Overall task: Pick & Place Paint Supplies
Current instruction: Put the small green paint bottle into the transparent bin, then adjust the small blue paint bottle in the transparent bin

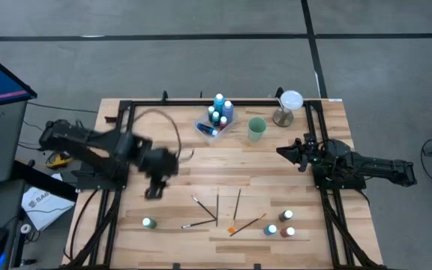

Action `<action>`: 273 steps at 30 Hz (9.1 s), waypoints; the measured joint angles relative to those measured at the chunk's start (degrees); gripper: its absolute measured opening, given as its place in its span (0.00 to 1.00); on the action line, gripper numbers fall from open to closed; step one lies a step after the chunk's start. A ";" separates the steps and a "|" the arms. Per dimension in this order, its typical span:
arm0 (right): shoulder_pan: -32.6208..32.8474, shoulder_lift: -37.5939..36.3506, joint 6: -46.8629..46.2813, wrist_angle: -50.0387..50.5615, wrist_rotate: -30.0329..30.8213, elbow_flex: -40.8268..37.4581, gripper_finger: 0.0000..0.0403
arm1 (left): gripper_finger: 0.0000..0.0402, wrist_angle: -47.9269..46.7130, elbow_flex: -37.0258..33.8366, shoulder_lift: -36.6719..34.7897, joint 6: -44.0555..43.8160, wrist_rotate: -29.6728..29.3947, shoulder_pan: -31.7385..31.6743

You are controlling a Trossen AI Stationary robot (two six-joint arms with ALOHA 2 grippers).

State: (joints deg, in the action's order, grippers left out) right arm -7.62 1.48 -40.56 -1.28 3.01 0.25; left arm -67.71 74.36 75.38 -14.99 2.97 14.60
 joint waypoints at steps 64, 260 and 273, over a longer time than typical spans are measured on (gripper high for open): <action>0.00 0.00 0.02 0.00 0.00 0.02 0.16 | 0.30 16.16 -17.89 6.75 -25.94 -4.64 33.54; -0.01 0.02 0.61 0.00 0.00 0.02 0.16 | 0.53 28.43 11.85 39.81 64.25 2.67 -40.13; 0.00 0.00 0.61 0.00 0.00 0.01 0.16 | 0.53 27.90 12.16 42.44 68.94 3.03 -40.16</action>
State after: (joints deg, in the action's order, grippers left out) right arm -7.62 1.48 -39.94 -1.28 3.01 0.26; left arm -39.81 86.52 117.82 53.95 6.00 -25.56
